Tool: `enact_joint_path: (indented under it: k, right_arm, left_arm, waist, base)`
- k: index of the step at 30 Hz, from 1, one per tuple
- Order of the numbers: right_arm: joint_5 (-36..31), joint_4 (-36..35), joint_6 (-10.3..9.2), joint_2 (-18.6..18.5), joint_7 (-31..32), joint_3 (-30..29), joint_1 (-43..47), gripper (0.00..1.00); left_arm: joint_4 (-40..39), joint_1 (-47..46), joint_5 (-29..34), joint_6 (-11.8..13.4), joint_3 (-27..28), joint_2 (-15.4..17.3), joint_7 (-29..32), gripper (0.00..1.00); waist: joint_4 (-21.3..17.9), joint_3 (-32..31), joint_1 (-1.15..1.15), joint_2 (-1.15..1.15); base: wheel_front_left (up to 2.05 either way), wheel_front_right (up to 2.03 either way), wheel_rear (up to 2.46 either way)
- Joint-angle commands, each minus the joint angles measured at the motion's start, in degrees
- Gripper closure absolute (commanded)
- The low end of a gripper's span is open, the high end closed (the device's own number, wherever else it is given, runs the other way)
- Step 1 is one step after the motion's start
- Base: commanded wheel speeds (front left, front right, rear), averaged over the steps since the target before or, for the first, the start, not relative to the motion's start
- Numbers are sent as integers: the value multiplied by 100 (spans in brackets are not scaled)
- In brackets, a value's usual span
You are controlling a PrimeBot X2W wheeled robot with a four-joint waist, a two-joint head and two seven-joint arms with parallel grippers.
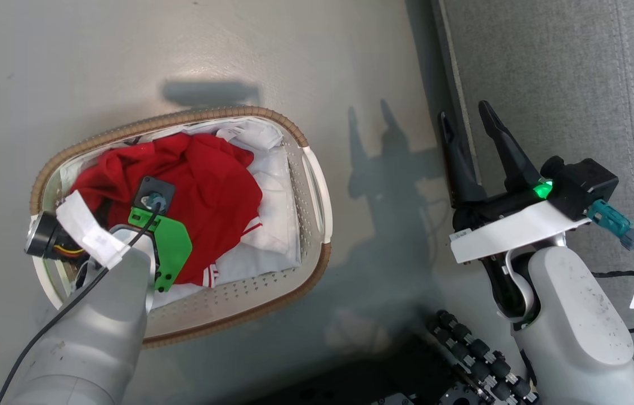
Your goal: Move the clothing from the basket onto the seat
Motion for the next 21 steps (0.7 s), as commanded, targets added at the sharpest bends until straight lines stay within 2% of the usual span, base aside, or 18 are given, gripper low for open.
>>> enact_joint_path:
  k: [1, 12, 17, 21]
  right_arm:
    - [29, -18, -8, -6, -10, 9, -53, 0]
    - [21, -82, -8, -7, -10, 54, -36, 0]
    - [49, -101, -8, -7, -10, 37, -10, 0]
    - [76, -138, -8, -7, -10, 26, -5, 0]
  left_arm:
    - [17, -124, 71, -18, -57, -1, 61, 0]
    - [23, -399, 254, -123, -466, -134, 571, 0]
    - [10, -475, 239, -294, -595, -227, 866, 0]
    - [-12, -499, 258, -455, -689, -84, 801, 0]
  waist:
    - [27, 78, -1, 0]
    - [34, 300, -1, 0]
    - [12, 399, -1, 0]
    - [4, 491, -1, 0]
  base:
    - [0, 0, 0]
    - [0, 0, 0]
    - [0, 0, 0]
    - [0, 0, 0]
